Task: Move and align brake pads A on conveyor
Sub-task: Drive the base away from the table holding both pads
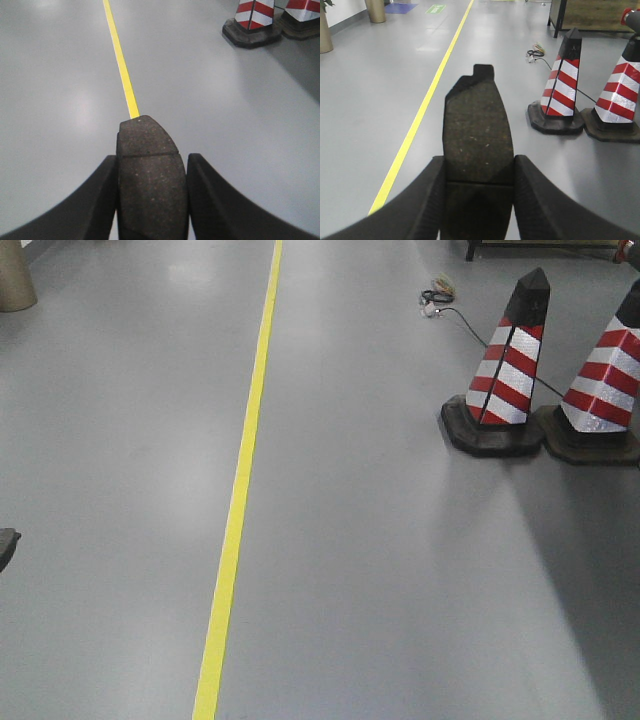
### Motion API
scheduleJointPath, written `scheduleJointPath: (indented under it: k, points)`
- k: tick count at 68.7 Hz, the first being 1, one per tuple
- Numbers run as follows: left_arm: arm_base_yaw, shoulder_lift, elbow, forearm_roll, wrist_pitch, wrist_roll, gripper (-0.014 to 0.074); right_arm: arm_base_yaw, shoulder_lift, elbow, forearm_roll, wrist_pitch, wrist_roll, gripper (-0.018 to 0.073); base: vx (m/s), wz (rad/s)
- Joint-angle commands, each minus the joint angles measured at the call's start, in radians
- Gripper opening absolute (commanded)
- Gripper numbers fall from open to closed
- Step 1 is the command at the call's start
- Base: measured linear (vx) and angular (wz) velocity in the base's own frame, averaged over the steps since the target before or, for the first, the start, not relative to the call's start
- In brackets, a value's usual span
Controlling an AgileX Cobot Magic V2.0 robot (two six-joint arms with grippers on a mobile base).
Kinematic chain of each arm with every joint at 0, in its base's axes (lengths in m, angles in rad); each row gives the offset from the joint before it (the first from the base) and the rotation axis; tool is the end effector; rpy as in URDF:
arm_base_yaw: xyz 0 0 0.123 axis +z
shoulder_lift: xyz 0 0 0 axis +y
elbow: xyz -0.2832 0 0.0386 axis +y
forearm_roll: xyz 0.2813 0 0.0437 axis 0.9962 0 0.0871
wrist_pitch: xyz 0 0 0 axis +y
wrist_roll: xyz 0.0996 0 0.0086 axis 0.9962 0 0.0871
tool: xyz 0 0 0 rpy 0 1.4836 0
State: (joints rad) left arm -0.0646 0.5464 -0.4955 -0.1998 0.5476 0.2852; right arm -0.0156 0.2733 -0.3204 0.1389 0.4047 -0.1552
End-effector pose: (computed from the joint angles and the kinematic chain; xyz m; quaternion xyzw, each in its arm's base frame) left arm 0.1474 -0.0199 0.2845 0.1029 0.8538 -0.0320 0.5094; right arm 0.1130 0.0037 0.2671 -0.0212 0.7945 0.0086 0.6068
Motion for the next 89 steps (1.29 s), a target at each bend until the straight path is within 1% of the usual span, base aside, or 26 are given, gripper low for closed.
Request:
scheduleJointPath:
  k: [1,49,89]
  points:
    - [-0.005,0.006,-0.029,-0.017,-0.087,0.001,0.0109,-0.005,0.007,-0.031,0.001,-0.095,-0.008,-0.0005,0.72,-0.07]
    - [-0.005,0.006,-0.029,-0.017,-0.087,0.001,0.0109,-0.005,0.007,-0.031,0.001,-0.094,-0.008,-0.0005,0.67,-0.02]
    - [-0.005,0.006,-0.029,-0.017,-0.087,0.001,0.0109,-0.005,0.007,-0.031,0.001,-0.094,-0.008,-0.0005,0.58,-0.03]
